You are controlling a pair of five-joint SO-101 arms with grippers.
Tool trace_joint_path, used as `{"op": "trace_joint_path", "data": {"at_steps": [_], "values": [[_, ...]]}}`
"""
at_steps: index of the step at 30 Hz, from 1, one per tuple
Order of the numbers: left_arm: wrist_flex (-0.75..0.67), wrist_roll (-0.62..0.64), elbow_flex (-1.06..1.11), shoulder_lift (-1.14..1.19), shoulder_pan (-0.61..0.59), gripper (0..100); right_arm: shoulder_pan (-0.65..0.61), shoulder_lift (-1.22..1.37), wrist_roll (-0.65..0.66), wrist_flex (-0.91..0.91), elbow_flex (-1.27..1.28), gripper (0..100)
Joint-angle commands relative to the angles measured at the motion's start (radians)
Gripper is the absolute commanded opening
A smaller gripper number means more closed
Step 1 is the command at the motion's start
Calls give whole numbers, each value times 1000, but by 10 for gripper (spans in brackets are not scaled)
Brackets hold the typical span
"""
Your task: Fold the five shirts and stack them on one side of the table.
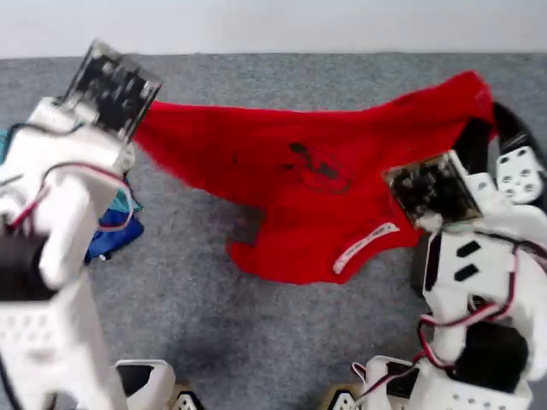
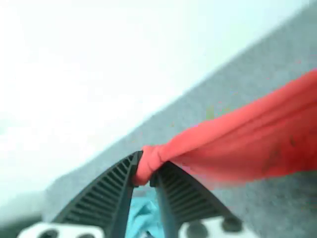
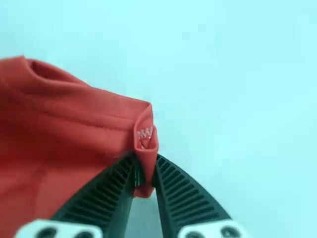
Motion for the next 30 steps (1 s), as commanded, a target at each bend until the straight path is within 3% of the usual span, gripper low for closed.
{"op": "trace_joint_path", "data": {"at_steps": [1,8,15,21,30], "values": [[-31,8,-48,-107,-12,13,-53,-1,75,-81,-115,9],[-63,-25,-45,-233,-5,13,-142,54,216,-165,-256,9],[12,-78,-48,-287,-5,13,-137,153,226,-145,-500,9],[15,-78,-45,-353,-5,13,-136,140,227,-18,-631,9],[44,-78,-50,-468,-11,13,-134,64,299,8,-657,9]]}}
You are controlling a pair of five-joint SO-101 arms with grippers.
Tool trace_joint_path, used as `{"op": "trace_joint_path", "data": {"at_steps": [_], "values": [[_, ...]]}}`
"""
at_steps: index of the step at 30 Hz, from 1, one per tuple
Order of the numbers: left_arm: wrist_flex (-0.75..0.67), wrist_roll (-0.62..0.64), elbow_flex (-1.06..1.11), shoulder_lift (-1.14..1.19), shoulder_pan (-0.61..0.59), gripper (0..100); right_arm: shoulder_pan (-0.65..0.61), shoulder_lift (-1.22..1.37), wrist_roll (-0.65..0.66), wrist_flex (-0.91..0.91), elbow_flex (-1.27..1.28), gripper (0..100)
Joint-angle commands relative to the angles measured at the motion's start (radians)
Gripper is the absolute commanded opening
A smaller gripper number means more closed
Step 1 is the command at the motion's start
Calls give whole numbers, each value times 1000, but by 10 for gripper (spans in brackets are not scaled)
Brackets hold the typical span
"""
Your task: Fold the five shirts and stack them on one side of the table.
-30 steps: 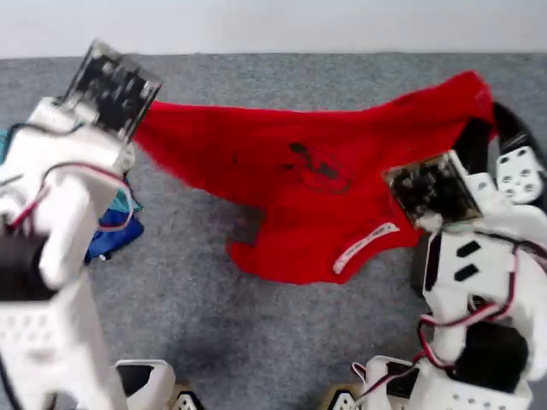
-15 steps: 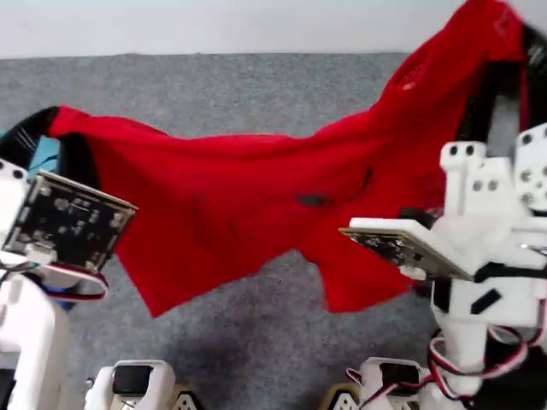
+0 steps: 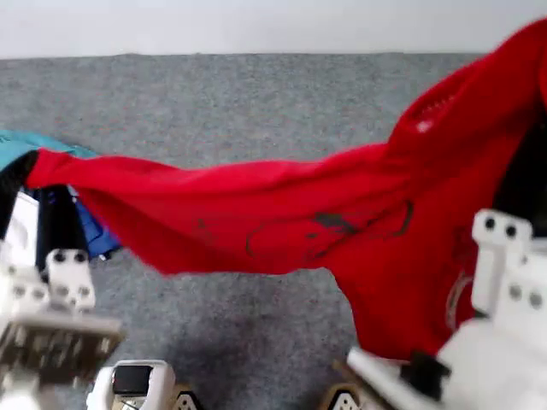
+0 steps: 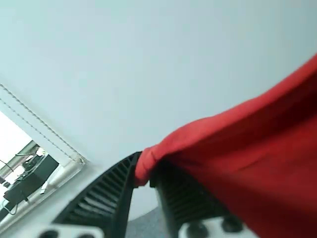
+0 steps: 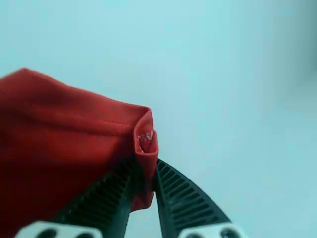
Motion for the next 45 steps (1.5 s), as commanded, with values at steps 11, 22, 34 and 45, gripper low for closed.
{"op": "trace_joint_path", "data": {"at_steps": [11,22,34,45], "values": [[-57,-11,38,-21,-12,13,-7,36,15,88,158,9],[-184,-51,487,38,-12,13,-41,173,14,-294,749,9],[-830,-54,809,419,-12,13,-74,561,20,-851,868,9],[-936,-54,432,988,-14,13,-73,851,167,-1274,864,9]]}}
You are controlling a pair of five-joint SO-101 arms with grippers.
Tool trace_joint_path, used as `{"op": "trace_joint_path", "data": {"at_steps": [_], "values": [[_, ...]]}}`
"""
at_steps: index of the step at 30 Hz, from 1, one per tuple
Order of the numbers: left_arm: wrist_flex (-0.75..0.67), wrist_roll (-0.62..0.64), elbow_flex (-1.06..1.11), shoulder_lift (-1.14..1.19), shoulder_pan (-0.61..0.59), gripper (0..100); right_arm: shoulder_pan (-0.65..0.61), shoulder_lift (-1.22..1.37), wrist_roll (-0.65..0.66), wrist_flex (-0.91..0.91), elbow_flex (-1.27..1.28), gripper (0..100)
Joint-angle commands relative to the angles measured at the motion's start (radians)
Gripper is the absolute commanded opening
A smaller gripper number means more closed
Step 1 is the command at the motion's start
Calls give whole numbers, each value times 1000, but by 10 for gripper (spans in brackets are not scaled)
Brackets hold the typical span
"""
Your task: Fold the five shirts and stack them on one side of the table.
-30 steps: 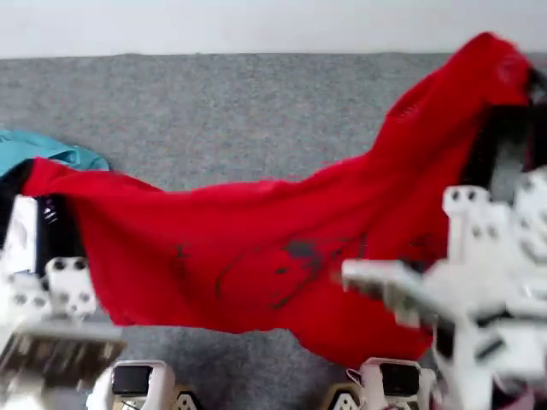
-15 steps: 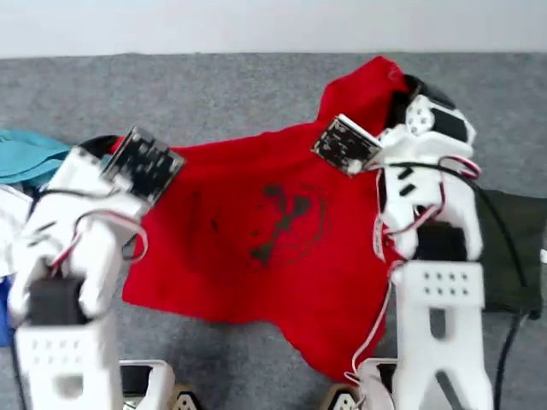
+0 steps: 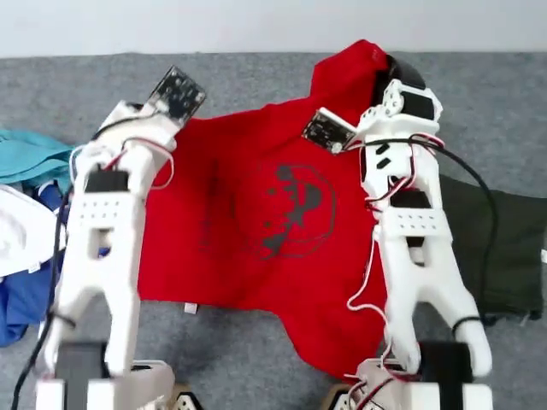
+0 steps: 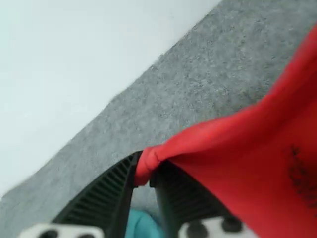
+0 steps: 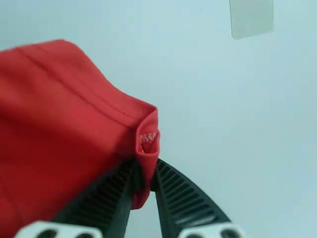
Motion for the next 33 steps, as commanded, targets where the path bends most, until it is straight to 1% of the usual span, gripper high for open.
{"op": "trace_joint_path", "data": {"at_steps": [1,3,7,13,18,22,24,26,28,33], "values": [[-26,-9,-179,101,-3,13,1,39,48,-122,-31,9],[-26,-9,-237,146,-3,13,12,70,51,-137,-77,9],[26,-9,-329,196,-3,13,50,131,51,-137,-189,9],[44,-9,-400,215,2,13,90,189,51,-136,-296,9],[58,-9,-403,216,6,13,87,188,51,-136,-278,9],[124,-9,-404,216,6,13,79,182,51,-136,-241,9],[173,-44,-401,218,6,13,79,156,52,-119,-204,9],[224,-100,-389,219,8,13,76,102,52,-42,-153,9],[247,-133,-369,230,9,13,73,19,52,79,-97,9],[301,-163,-360,258,-23,13,74,-188,51,409,11,9]]}}
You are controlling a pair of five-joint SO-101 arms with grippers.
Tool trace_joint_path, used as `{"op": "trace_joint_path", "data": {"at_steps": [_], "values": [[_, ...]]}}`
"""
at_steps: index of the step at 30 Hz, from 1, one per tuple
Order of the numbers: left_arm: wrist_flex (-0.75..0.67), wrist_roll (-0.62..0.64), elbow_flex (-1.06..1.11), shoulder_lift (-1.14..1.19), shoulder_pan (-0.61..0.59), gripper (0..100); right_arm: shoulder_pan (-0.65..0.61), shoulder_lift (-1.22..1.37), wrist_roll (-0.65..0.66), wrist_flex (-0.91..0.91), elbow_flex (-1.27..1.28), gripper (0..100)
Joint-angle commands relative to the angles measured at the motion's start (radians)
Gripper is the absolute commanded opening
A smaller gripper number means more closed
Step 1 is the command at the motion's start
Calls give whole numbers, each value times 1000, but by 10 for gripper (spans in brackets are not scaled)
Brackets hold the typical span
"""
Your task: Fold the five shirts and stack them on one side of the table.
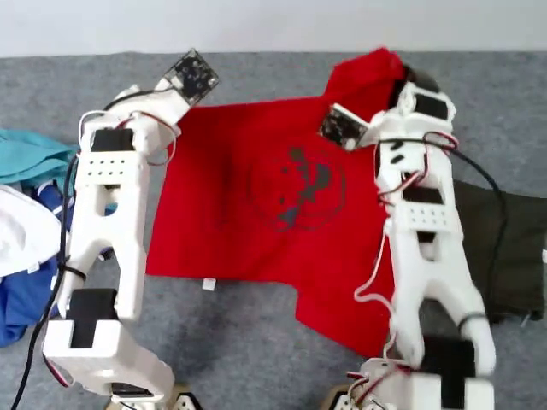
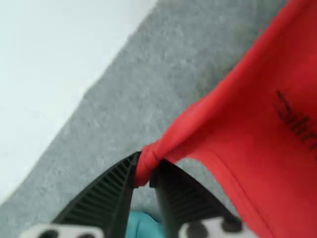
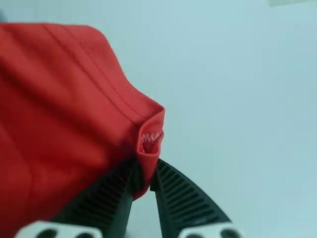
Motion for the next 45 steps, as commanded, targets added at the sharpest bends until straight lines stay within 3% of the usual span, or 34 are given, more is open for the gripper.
{"op": "trace_joint_path", "data": {"at_steps": [1,5,12,21,34,40,45], "values": [[37,-20,-12,-9,-25,13,5,-194,6,219,37,9],[114,-29,-16,-12,-44,13,5,-361,6,421,97,9],[350,-173,-16,-14,-44,13,-1,-604,6,803,153,9],[531,-267,-8,-3,-38,13,-1,-863,6,1176,241,9],[520,-281,185,-9,-35,16,2,-1171,9,1405,423,17],[661,-276,153,-20,-61,70,35,-1334,6,1529,427,222],[700,-276,153,-124,-114,73,67,-1511,9,1621,427,234]]}}
